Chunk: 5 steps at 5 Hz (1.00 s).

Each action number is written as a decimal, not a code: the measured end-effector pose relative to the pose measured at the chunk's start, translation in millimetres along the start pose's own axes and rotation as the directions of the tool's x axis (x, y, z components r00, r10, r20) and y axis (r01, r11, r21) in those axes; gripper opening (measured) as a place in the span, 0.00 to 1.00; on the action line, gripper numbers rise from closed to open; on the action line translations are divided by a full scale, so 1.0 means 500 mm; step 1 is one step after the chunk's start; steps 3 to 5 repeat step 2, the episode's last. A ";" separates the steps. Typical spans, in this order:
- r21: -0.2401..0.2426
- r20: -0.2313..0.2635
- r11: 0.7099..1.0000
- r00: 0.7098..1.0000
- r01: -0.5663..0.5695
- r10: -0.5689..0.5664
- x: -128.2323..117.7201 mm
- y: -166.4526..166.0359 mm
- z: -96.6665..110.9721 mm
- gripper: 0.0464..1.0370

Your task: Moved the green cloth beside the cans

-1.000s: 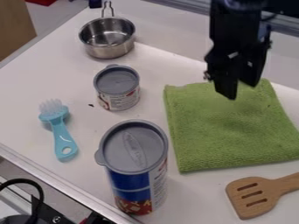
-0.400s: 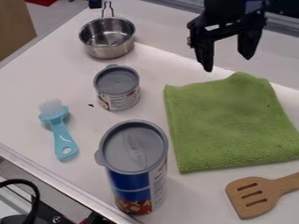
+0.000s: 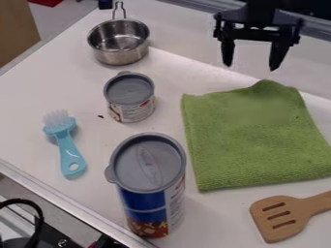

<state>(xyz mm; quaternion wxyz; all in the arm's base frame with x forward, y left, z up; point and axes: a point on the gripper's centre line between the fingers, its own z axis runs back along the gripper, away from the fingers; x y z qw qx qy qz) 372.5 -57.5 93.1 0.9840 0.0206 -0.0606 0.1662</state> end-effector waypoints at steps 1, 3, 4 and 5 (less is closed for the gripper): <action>0.016 0.000 0.992 0.992 0.123 -0.123 0.023 -0.043 -0.011 0.96; 0.035 -0.004 0.974 0.975 0.223 -0.223 0.030 -0.095 -0.006 0.96; 0.035 -0.004 0.974 0.975 0.223 -0.223 0.030 -0.095 -0.006 0.96; 0.035 -0.004 0.974 0.975 0.223 -0.223 0.030 -0.095 -0.006 0.96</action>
